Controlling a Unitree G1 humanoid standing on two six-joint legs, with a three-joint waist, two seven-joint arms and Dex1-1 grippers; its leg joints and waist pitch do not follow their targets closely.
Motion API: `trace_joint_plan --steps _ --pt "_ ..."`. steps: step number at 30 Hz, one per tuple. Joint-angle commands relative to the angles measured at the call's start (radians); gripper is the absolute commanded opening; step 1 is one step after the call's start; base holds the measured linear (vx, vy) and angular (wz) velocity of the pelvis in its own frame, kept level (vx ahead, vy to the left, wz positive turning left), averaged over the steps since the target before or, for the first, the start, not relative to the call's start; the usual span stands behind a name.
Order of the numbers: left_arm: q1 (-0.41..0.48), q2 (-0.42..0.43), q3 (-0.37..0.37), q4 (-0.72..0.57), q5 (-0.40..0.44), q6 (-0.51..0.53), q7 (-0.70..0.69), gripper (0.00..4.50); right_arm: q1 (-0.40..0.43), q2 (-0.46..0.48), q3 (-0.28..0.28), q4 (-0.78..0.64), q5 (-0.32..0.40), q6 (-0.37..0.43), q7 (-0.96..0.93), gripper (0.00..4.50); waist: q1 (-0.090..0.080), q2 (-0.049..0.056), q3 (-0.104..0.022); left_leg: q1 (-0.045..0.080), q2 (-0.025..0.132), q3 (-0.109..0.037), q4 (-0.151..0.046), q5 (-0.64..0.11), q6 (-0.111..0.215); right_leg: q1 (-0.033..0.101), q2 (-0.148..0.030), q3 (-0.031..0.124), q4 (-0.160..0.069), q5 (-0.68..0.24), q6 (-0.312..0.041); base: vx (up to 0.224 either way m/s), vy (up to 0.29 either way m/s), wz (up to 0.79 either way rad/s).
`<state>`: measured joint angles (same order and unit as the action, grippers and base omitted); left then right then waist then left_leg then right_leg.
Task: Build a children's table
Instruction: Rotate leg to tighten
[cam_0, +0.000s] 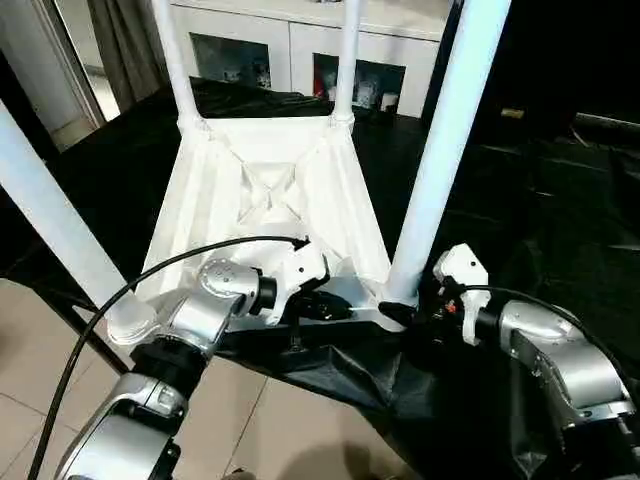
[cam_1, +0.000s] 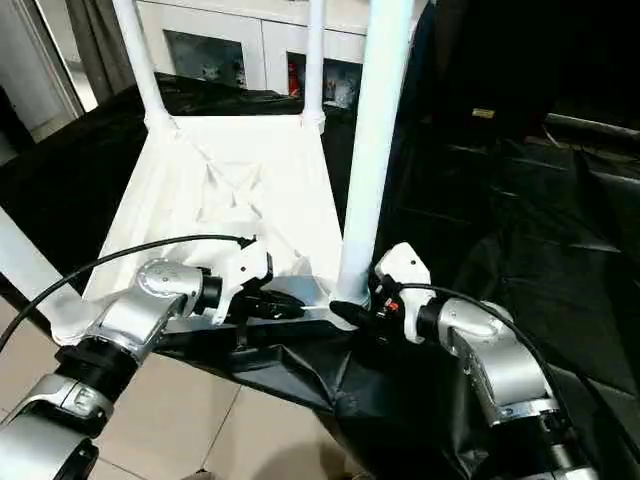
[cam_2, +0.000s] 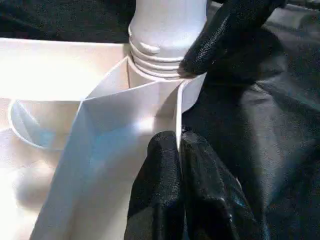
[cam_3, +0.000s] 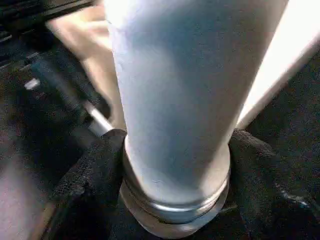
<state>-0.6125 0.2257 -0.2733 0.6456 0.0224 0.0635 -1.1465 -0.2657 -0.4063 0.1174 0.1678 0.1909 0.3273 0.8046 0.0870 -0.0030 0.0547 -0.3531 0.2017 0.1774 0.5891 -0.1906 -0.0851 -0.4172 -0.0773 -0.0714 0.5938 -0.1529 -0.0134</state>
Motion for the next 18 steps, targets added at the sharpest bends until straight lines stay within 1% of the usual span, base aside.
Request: trace_joint_plan --steps 1,2,3,4,5,6,7,8,9,10,11,12,13,15,16,17,18 --pt "-0.047 -0.069 0.031 0.043 -0.005 0.007 0.13 0.0 -0.031 0.066 -0.04 0.095 -0.053 -0.01 -0.185 2.73 -0.006 -0.018 -0.063 -0.006 0.017 -0.003 -0.068 -0.204 0.041 0.057 -0.06 0.038 -0.082 -0.386 -0.147 0.0 0.0 0.0" --pt "-0.051 -0.074 0.033 0.05 -0.003 0.009 0.143 0.0 -0.034 0.075 -0.044 0.103 -0.056 -0.009 -0.202 2.73 -0.008 -0.017 -0.062 -0.004 0.014 -0.003 -0.068 -0.208 0.038 0.055 -0.06 0.037 -0.088 -0.416 -0.138 0.0 0.0 0.0" --pt "-0.055 -0.08 0.035 0.058 0.0 0.012 0.157 0.0 -0.038 0.084 -0.048 0.113 -0.059 -0.008 -0.222 2.72 -0.01 -0.018 -0.062 -0.005 0.014 -0.005 -0.068 -0.21 0.033 0.057 -0.06 0.036 -0.087 -0.431 -0.13 0.0 0.0 0.0" --pt "-0.076 -0.104 0.041 0.092 0.01 0.019 0.216 0.0 -0.056 0.128 -0.072 0.146 -0.061 -0.002 -0.306 2.72 -0.014 -0.021 -0.062 -0.004 0.012 -0.004 -0.066 -0.211 0.035 0.056 -0.06 0.036 -0.092 -0.454 -0.116 0.0 0.0 0.0" --pt "-0.089 -0.119 0.046 0.111 0.014 0.025 0.251 0.0 -0.068 0.153 -0.087 0.166 -0.063 -0.001 -0.357 2.72 -0.019 -0.019 -0.061 -0.001 0.01 -0.002 -0.065 -0.214 0.039 0.05 -0.059 0.038 -0.097 -0.468 -0.111 0.0 0.0 0.0" --pt "-0.104 -0.138 0.053 0.136 0.019 0.035 0.296 0.0 -0.083 0.184 -0.105 0.19 -0.065 0.001 -0.421 2.72 -0.02 -0.019 -0.061 -0.001 0.01 -0.004 -0.065 -0.218 0.038 0.05 -0.06 0.036 -0.097 -0.479 -0.108 0.0 0.0 0.0" --pt "-0.128 -0.172 0.064 0.173 0.024 0.047 0.371 0.0 -0.108 0.229 -0.126 0.227 -0.072 0.005 -0.516 2.72 -0.022 -0.019 -0.062 -0.003 0.008 -0.006 -0.067 -0.215 0.036 0.053 -0.06 0.034 -0.099 -0.493 -0.1 0.0 0.0 0.0" --pt "-0.145 -0.199 0.069 0.199 0.027 0.056 0.423 0.0 -0.127 0.263 -0.138 0.254 -0.078 0.006 -0.584 2.72 -0.026 -0.014 -0.063 -0.001 0.009 -0.005 -0.066 -0.211 0.029 0.049 -0.058 0.035 -0.098 -0.484 -0.101 0.0 0.0 0.0" --pt "-0.155 -0.217 0.071 0.215 0.03 0.06 0.455 0.0 -0.139 0.284 -0.142 0.271 -0.082 0.006 -0.623 2.72 -0.029 -0.016 -0.063 -0.004 0.008 -0.006 -0.067 -0.209 0.028 0.051 -0.057 0.035 -0.098 -0.48 -0.101 0.0 0.0 0.0" --pt "-0.169 -0.237 0.071 0.238 0.038 0.055 0.495 0.0 -0.153 0.31 -0.143 0.292 -0.091 -0.006 -0.658 2.72 -0.026 -0.014 -0.067 -0.005 0.01 -0.007 -0.067 -0.185 0.036 0.055 -0.058 0.037 -0.091 -0.413 -0.116 0.0 0.0 0.0" --pt "-0.171 -0.24 0.069 0.241 0.041 0.052 0.499 0.0 -0.155 0.314 -0.14 0.293 -0.094 -0.008 -0.661 2.72 -0.028 -0.014 -0.066 -0.007 0.01 -0.006 -0.067 -0.181 0.039 0.055 -0.057 0.038 -0.089 -0.391 -0.122 0.0 0.0 0.0" --pt "-0.178 -0.251 0.062 0.253 0.049 0.043 0.513 0.0 -0.162 0.329 -0.129 0.299 -0.107 -0.018 -0.673 2.72 -0.028 -0.014 -0.066 -0.007 0.01 -0.006 -0.067 -0.183 0.042 0.054 -0.055 0.037 -0.088 -0.379 -0.127 0.0 0.0 0.0" --pt "-0.184 -0.259 0.055 0.262 0.057 0.034 0.524 0.0 -0.167 0.341 -0.121 0.303 -0.117 -0.027 -0.682 2.72 -0.022 -0.013 -0.072 -0.008 0.01 -0.005 -0.064 -0.15 0.051 0.06 -0.057 0.04 -0.079 -0.303 -0.144 0.0 0.0 0.0" --pt "-0.19 -0.267 0.048 0.269 0.062 0.021 0.519 0.0 -0.166 0.36 -0.117 0.297 -0.11 -0.04 -0.675 2.72 -0.021 -0.014 -0.071 -0.009 0.011 -0.003 -0.065 -0.136 0.06 0.061 -0.055 0.04 -0.076 -0.257 -0.158 0.0 0.0 0.0" --pt "-0.19 -0.267 0.048 0.269 0.062 0.021 0.519 0.0 -0.166 0.36 -0.117 0.297 -0.11 -0.04 -0.675 2.72 -0.02 -0.014 -0.071 -0.009 0.01 -0.002 -0.064 -0.132 0.07 0.063 -0.056 0.041 -0.074 -0.236 -0.169 0.0 0.0 0.0" --pt "-0.192 -0.266 0.047 0.276 0.065 0.008 0.511 0.0 -0.161 0.367 -0.121 0.285 -0.097 -0.055 -0.658 2.72 -0.02 -0.014 -0.068 -0.008 0.01 -0.002 -0.065 -0.141 0.076 0.063 -0.057 0.04 -0.077 -0.247 -0.173 0.0 0.0 0.0" --pt "-0.192 -0.265 0.047 0.279 0.065 0.006 0.508 0.0 -0.159 0.369 -0.124 0.281 -0.092 -0.061 -0.653 3.28 -0.021 -0.014 -0.067 -0.008 0.01 -0.002 -0.065 -0.148 0.077 0.063 -0.057 0.04 -0.079 -0.261 -0.171 0.0 0.0 0.0"
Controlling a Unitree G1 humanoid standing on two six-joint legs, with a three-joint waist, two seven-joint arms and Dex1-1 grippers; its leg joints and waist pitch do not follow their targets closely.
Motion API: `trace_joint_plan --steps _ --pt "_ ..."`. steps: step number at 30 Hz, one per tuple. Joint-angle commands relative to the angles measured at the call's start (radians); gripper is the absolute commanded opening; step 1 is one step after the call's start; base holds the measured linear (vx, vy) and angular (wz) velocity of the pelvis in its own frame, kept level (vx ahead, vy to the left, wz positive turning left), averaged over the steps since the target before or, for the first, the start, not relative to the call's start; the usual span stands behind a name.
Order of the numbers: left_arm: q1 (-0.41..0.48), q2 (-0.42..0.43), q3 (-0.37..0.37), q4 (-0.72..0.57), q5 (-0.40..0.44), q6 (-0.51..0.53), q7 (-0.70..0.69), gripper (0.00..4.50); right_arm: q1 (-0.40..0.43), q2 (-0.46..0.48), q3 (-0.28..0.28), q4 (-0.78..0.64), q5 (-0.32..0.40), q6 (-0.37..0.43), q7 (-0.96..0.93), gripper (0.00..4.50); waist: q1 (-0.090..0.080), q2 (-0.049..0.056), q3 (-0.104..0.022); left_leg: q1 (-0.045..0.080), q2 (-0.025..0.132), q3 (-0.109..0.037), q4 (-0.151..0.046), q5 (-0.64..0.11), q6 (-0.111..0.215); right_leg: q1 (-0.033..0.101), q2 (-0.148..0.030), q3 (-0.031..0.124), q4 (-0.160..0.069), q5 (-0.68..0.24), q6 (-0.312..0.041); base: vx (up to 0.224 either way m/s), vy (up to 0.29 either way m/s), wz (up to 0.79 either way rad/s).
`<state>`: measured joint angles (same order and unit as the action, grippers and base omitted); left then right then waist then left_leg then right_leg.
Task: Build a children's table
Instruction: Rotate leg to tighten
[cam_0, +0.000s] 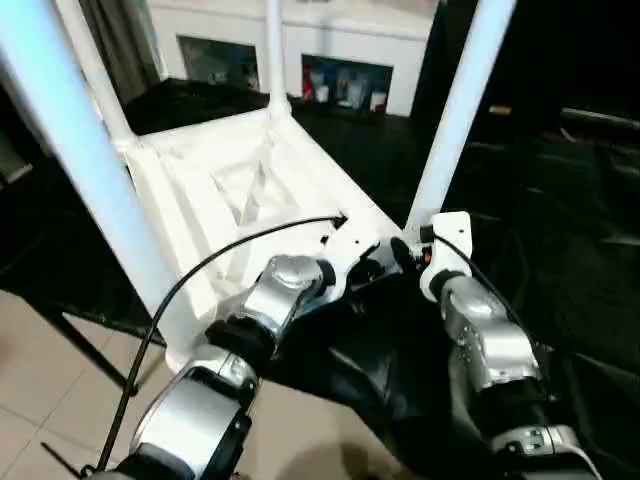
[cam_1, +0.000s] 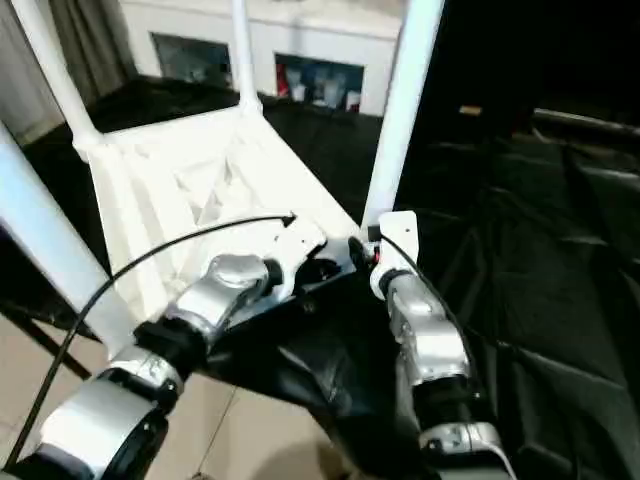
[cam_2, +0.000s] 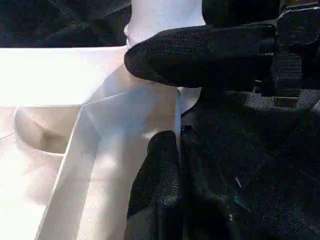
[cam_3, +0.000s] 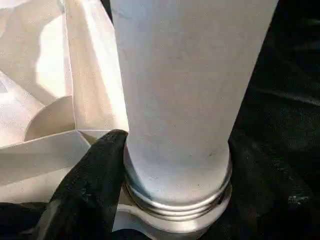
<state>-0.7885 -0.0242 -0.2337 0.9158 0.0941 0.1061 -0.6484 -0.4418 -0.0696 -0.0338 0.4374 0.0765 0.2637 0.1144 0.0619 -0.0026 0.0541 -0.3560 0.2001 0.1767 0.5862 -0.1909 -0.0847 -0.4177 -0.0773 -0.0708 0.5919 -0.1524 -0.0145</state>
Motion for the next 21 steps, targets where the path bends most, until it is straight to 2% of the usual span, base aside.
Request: trace_joint_plan --steps 1,3,5,8,15,16,19,21 --pt "-0.014 -0.009 0.006 0.012 -0.006 -0.048 -0.003 0.0 0.023 0.027 0.019 -0.001 0.027 -0.015 0.044 3.42 0.004 -0.015 -0.064 -0.004 0.012 -0.001 -0.063 -0.166 0.075 0.063 -0.059 0.039 -0.081 -0.298 -0.163 0.0 0.0 0.0" --pt "-0.013 -0.005 0.006 0.013 -0.01 -0.05 -0.008 0.0 0.022 0.017 0.02 -0.004 0.029 -0.025 0.057 3.48 0.004 -0.014 -0.063 -0.002 0.013 -0.002 -0.065 -0.189 0.07 0.061 -0.059 0.038 -0.085 -0.341 -0.153 0.0 0.0 0.0" --pt "-0.012 0.0 0.007 0.009 -0.015 -0.057 -0.02 0.0 0.023 -0.002 0.025 -0.019 0.031 -0.036 0.085 3.77 0.003 -0.015 -0.061 -0.003 0.013 -0.004 -0.068 -0.207 0.064 0.061 -0.059 0.037 -0.09 -0.387 -0.136 0.0 0.0 0.0" --pt "-0.004 0.016 0.007 -0.006 -0.028 -0.083 -0.073 0.0 0.031 -0.054 0.032 -0.066 0.031 -0.037 0.155 3.86 0.003 -0.017 -0.063 -0.004 0.013 -0.003 -0.066 -0.197 0.072 0.061 -0.058 0.039 -0.089 -0.376 -0.131 0.0 0.0 0.0" --pt "0.05 0.075 -0.004 -0.078 -0.075 -0.132 -0.273 0.0 0.105 -0.25 0.099 -0.199 0.056 0.013 0.457 3.86 0.015 -0.02 -0.061 -0.006 0.018 -0.003 -0.064 -0.179 0.103 0.065 -0.06 0.041 -0.083 -0.334 -0.147 0.0 0.0 0.0" --pt "0.064 0.089 -0.009 -0.106 -0.092 -0.127 -0.326 0.0 0.124 -0.287 0.114 -0.227 0.066 0.019 0.515 3.86 0.018 -0.016 -0.062 -0.004 0.018 -0.002 -0.064 -0.182 0.104 0.064 -0.06 0.04 -0.083 -0.342 -0.152 0.0 0.0 0.0" --pt "0.095 0.124 -0.026 -0.168 -0.117 -0.107 -0.433 0.0 0.162 -0.359 0.139 -0.277 0.081 0.027 0.627 3.86 0.027 -0.016 -0.063 -0.001 0.023 -0.001 -0.064 -0.188 0.1 0.059 -0.062 0.042 -0.083 -0.343 -0.163 0.0 0.0 0.0" --pt "0.104 0.135 -0.03 -0.185 -0.122 -0.099 -0.462 0.0 0.167 -0.37 0.139 -0.284 0.086 0.029 0.643 3.86 0.031 -0.014 -0.062 0.001 0.026 -0.002 -0.065 -0.192 0.096 0.058 -0.062 0.044 -0.079 -0.319 -0.176 0.0 0.0 0.0"
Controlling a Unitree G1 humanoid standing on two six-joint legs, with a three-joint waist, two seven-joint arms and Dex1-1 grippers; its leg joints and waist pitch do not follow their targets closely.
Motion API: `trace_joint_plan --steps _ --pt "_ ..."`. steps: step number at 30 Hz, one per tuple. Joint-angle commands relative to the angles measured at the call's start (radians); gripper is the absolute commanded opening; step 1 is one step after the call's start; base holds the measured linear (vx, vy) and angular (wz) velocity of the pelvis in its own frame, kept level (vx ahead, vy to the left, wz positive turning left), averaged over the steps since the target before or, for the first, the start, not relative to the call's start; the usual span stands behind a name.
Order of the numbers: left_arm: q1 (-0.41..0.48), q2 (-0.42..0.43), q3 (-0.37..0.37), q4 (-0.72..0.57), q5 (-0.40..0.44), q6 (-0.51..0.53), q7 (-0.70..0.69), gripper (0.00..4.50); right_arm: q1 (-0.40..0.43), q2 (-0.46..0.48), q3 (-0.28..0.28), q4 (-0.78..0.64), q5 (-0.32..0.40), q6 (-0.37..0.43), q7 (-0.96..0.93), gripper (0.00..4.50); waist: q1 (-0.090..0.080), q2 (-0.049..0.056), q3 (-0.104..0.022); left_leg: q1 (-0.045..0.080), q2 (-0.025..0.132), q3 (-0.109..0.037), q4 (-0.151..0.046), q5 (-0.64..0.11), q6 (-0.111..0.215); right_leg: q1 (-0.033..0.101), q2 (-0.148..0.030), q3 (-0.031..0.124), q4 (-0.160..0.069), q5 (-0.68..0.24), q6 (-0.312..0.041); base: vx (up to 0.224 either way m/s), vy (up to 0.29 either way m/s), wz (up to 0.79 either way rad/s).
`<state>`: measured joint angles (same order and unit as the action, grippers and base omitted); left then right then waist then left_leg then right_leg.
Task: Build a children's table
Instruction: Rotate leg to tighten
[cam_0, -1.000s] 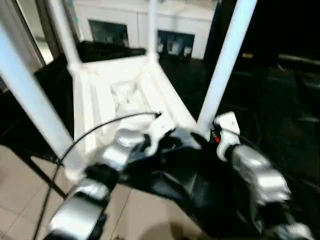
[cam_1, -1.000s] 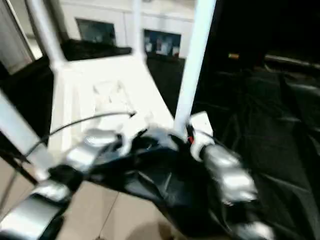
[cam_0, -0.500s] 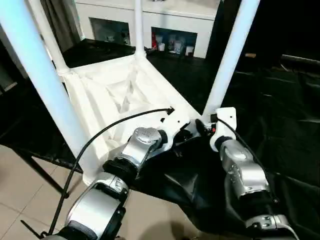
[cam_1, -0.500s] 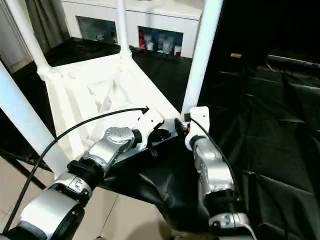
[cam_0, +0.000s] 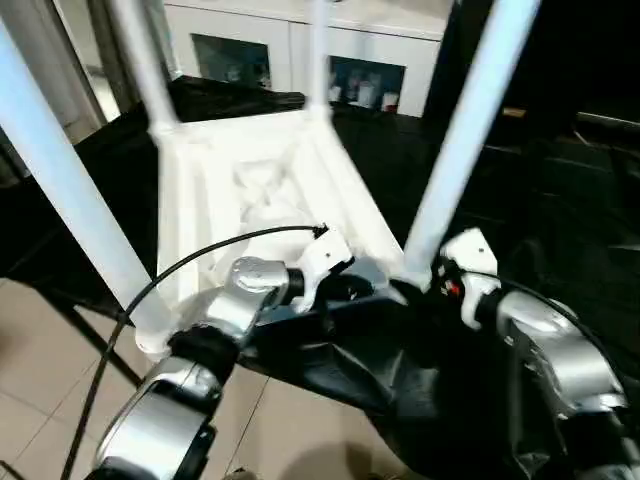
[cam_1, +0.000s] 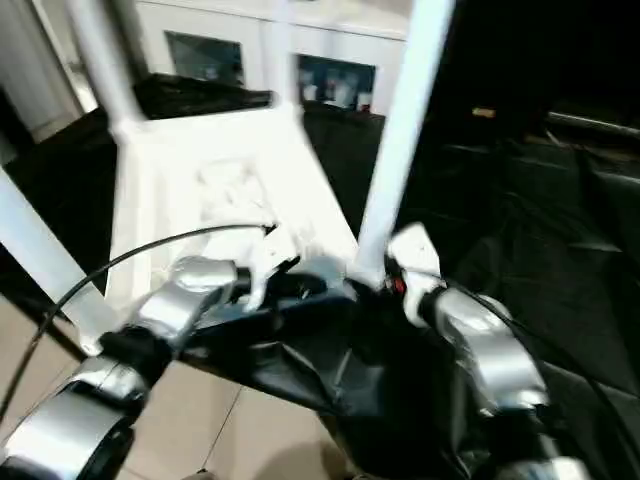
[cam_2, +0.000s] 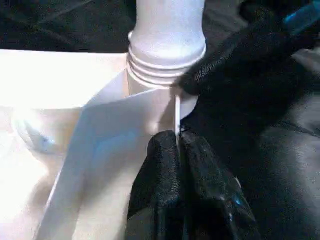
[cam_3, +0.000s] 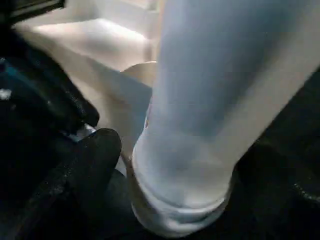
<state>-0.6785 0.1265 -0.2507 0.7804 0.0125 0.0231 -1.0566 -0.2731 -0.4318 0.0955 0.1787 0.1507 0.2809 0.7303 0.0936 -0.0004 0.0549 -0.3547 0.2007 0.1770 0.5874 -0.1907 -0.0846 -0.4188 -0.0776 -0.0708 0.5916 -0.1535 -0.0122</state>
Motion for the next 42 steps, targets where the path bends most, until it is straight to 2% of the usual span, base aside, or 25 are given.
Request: trace_joint_plan --steps 1,7,11,13,16,17,24,25,26,29,34,39,40,42 --pt "0.002 -0.006 -0.014 -0.064 -0.045 -0.012 -0.08 0.0 0.0 -0.016 0.008 -0.029 0.017 0.017 0.035 3.86 -0.003 -0.017 -0.062 -0.001 0.025 -0.003 -0.067 -0.2 0.092 0.06 -0.06 0.042 -0.078 -0.316 -0.181 0.0 0.0 0.0" --pt "0.02 0.018 -0.01 -0.099 -0.051 0.001 -0.113 0.0 0.002 -0.024 0.003 -0.042 0.045 0.041 0.072 3.86 -0.005 -0.019 -0.062 -0.004 0.025 -0.003 -0.068 -0.209 0.076 0.062 -0.063 0.042 -0.079 -0.332 -0.179 0.0 0.0 0.0" --pt "0.027 0.032 -0.009 -0.119 -0.058 0.016 -0.127 0.0 0.008 -0.023 0.009 -0.056 0.065 0.054 0.102 3.48 -0.008 -0.021 -0.061 -0.008 0.023 -0.004 -0.068 -0.2 0.078 0.064 -0.063 0.04 -0.081 -0.36 -0.16 0.0 0.0 0.0" --pt "0.027 0.034 -0.008 -0.122 -0.059 0.019 -0.13 0.0 0.012 -0.025 0.014 -0.059 0.064 0.056 0.109 3.27 -0.009 -0.02 -0.061 -0.005 0.022 -0.003 -0.067 -0.198 0.076 0.061 -0.062 0.041 -0.083 -0.371 -0.153 0.0 0.0 0.0" --pt "0.031 0.037 -0.009 -0.131 -0.061 0.027 -0.133 0.0 0.016 -0.025 0.016 -0.064 0.066 0.062 0.116 3.08 -0.009 -0.018 -0.061 -0.004 0.023 -0.003 -0.067 -0.196 0.074 0.06 -0.061 0.041 -0.083 -0.369 -0.152 0.0 0.0 0.0" --pt "0.033 0.038 -0.01 -0.135 -0.061 0.029 -0.133 0.0 0.018 -0.026 0.016 -0.065 0.067 0.064 0.117 2.86 -0.009 -0.016 -0.061 -0.004 0.024 -0.004 -0.068 -0.197 0.073 0.061 -0.061 0.041 -0.081 -0.358 -0.156 0.0 0.0 0.0" --pt "0.036 0.054 -0.027 -0.142 -0.045 0.025 -0.133 0.0 0.025 -0.027 0.014 -0.072 0.068 0.068 0.122 2.48 -0.008 -0.016 -0.063 -0.003 0.024 -0.003 -0.068 -0.198 0.07 0.061 -0.06 0.042 -0.08 -0.341 -0.163 0.0 0.0 0.0" --pt "0.035 0.063 -0.029 -0.147 -0.024 0.014 -0.104 0.0 0.026 -0.028 0.012 -0.074 0.068 0.069 0.124 2.47 -0.008 -0.016 -0.063 -0.004 0.024 -0.004 -0.068 -0.199 0.068 0.062 -0.06 0.042 -0.079 -0.339 -0.163 0.0 0.0 0.0" --pt "0.033 0.07 -0.029 -0.158 -0.021 0.037 -0.101 0.0 0.027 -0.028 0.011 -0.075 0.068 0.068 0.123 2.45 -0.009 -0.016 -0.062 -0.003 0.025 -0.004 -0.068 -0.203 0.066 0.061 -0.061 0.041 -0.08 -0.348 -0.16 0.0 0.0 0.0" --pt "0.035 0.088 -0.027 -0.202 -0.028 0.121 -0.11 0.41 0.029 -0.028 0.011 -0.075 0.068 0.069 0.125 2.22 -0.009 -0.017 -0.062 -0.002 0.024 -0.003 -0.068 -0.201 0.062 0.061 -0.061 0.042 -0.079 -0.358 -0.16 0.0 0.0 0.0" --pt "0.04 0.103 -0.036 -0.215 -0.016 0.112 -0.101 0.85 0.028 -0.024 0.014 -0.07 0.066 0.066 0.125 2.08 -0.008 -0.016 -0.063 -0.002 0.023 -0.003 -0.067 -0.196 0.061 0.061 -0.06 0.042 -0.081 -0.366 -0.152 0.0 0.0 0.0" --pt "0.061 0.112 -0.059 -0.251 -0.007 0.176 -0.093 1.13 0.032 -0.024 0.018 -0.071 0.066 0.066 0.125 2.07 -0.007 -0.015 -0.065 -0.003 0.025 -0.004 -0.067 -0.186 0.061 0.062 -0.06 0.042 -0.075 -0.323 -0.169 0.0 0.0 0.0" --pt "0.064 0.111 -0.063 -0.255 -0.003 0.179 -0.088 1.38 0.032 -0.024 0.018 -0.071 0.065 0.065 0.125 2.05 -0.008 -0.015 -0.065 -0.003 0.024 -0.003 -0.066 -0.186 0.062 0.062 -0.061 0.042 -0.075 -0.324 -0.172 0.0 0.0 0.0" --pt "0.066 0.11 -0.068 -0.257 0.0 0.184 -0.085 1.54 0.032 -0.024 0.018 -0.069 0.065 0.065 0.126 2.05 -0.008 -0.015 -0.065 -0.002 0.024 -0.003 -0.066 -0.187 0.063 0.062 -0.06 0.042 -0.076 -0.328 -0.17 0.0 0.0 0.0"
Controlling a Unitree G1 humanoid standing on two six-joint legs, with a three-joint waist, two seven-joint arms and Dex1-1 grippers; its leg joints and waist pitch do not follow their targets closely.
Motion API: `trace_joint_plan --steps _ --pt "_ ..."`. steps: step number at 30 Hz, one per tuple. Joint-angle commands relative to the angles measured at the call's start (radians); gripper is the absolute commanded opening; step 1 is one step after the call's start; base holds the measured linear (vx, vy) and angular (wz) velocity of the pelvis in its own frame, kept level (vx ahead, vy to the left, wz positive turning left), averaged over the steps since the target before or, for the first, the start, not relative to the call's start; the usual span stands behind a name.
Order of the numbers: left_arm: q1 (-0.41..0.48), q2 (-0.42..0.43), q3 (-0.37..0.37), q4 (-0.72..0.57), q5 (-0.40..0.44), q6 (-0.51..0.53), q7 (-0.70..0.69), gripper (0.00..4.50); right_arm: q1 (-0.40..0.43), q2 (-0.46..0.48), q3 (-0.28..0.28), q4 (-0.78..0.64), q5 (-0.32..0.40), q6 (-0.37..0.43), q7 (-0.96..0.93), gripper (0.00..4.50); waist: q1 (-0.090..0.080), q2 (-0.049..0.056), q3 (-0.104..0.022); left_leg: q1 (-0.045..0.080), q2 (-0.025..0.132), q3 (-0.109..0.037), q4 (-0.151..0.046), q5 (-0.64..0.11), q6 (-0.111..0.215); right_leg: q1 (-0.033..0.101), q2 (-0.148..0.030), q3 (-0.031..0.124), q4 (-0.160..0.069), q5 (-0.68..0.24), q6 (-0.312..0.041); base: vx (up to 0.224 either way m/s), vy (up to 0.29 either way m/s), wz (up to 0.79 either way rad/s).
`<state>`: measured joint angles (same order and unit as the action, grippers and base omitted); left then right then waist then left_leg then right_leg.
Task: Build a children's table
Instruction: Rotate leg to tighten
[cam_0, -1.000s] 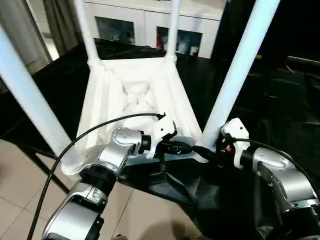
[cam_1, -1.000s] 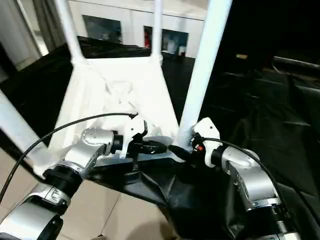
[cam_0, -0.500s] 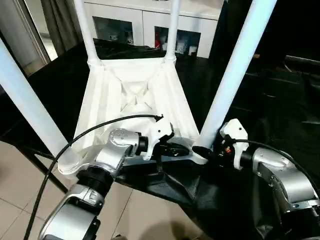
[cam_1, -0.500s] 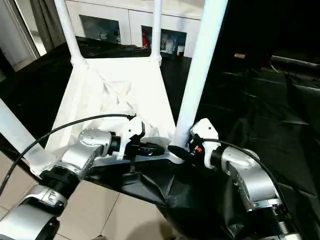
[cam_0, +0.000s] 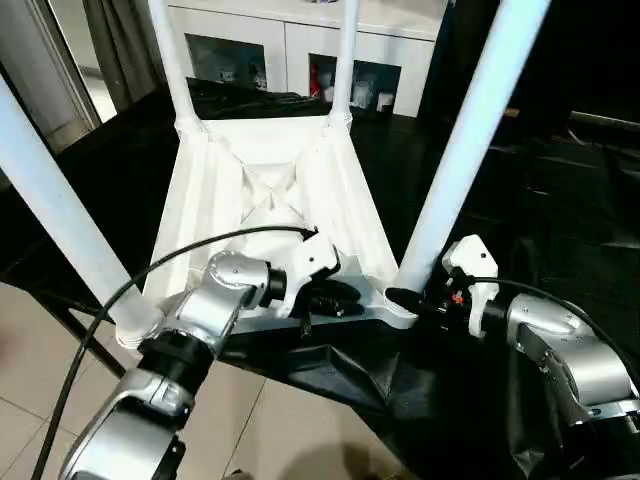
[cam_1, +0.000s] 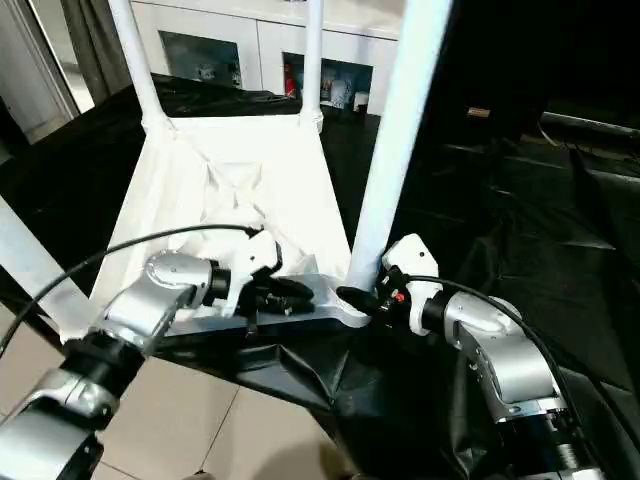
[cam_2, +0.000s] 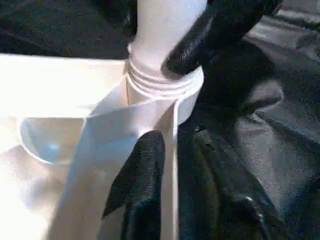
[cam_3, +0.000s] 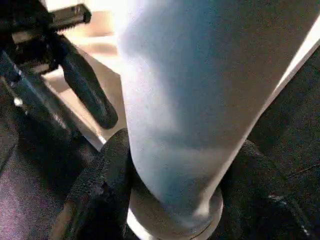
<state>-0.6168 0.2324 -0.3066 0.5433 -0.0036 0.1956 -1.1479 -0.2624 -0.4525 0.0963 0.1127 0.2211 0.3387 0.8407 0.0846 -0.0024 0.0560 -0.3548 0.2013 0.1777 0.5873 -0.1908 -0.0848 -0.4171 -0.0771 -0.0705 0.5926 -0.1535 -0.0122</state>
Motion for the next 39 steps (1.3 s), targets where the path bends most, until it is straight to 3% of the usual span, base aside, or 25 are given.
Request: trace_joint_plan --steps 1,14,16,25,26,33,39 --pt "0.007 0.002 -0.02 -0.016 0.025 0.012 0.015 1.57 0.022 -0.004 0.018 -0.001 -0.006 0.005 0.016 2.05 0.001 -0.013 -0.066 -0.003 0.022 -0.003 -0.065 -0.188 0.063 0.06 -0.06 0.042 -0.078 -0.332 -0.167 0.0 0.0 0.0" --pt "-0.011 0.003 -0.034 0.041 0.05 -0.006 0.057 1.59 0.032 -0.008 0.023 -0.018 0.001 0.012 0.02 2.04 0.003 -0.011 -0.066 -0.003 0.021 -0.003 -0.064 -0.185 0.065 0.061 -0.058 0.041 -0.078 -0.325 -0.161 0.0 0.0 0.0" --pt "-0.012 0.003 -0.033 0.044 0.05 -0.006 0.057 1.25 0.033 -0.007 0.023 -0.019 0.002 0.013 0.021 2.04 0.003 -0.009 -0.065 -0.002 0.021 -0.004 -0.065 -0.192 0.064 0.06 -0.058 0.04 -0.08 -0.335 -0.161 0.0 0.0 0.0" --pt "-0.023 0.005 -0.038 0.072 0.051 -0.015 0.045 0.66 0.037 -0.01 0.023 -0.025 0.005 0.016 0.025 2.04 0.002 -0.011 -0.062 -0.001 0.019 -0.005 -0.067 -0.212 0.059 0.058 -0.058 0.039 -0.088 -0.397 -0.135 0.0 0.0 0.0" --pt "-0.024 0.004 -0.039 0.076 0.052 -0.017 0.044 0.41 0.037 -0.01 0.023 -0.025 0.005 0.016 0.025 2.04 0.002 -0.011 -0.062 0.0 0.02 -0.005 -0.068 -0.211 0.06 0.058 -0.058 0.039 -0.087 -0.392 -0.136 0.0 0.0 0.0" --pt "-0.04 0.026 -0.083 0.102 0.096 -0.05 0.018 0.0 0.035 -0.014 0.023 -0.022 0.004 0.014 0.027 2.04 0.002 -0.012 -0.062 0.0 0.02 -0.007 -0.069 -0.218 0.058 0.059 -0.06 0.039 -0.088 -0.405 -0.13 0.0 0.0 0.0" --pt "-0.049 0.029 -0.089 0.118 0.103 -0.062 0.019 0.0 0.029 -0.012 0.023 -0.018 0.004 0.014 0.026 2.04 0.002 -0.011 -0.062 0.0 0.02 -0.005 -0.069 -0.213 0.058 0.059 -0.059 0.039 -0.085 -0.376 -0.146 0.0 0.0 0.0"
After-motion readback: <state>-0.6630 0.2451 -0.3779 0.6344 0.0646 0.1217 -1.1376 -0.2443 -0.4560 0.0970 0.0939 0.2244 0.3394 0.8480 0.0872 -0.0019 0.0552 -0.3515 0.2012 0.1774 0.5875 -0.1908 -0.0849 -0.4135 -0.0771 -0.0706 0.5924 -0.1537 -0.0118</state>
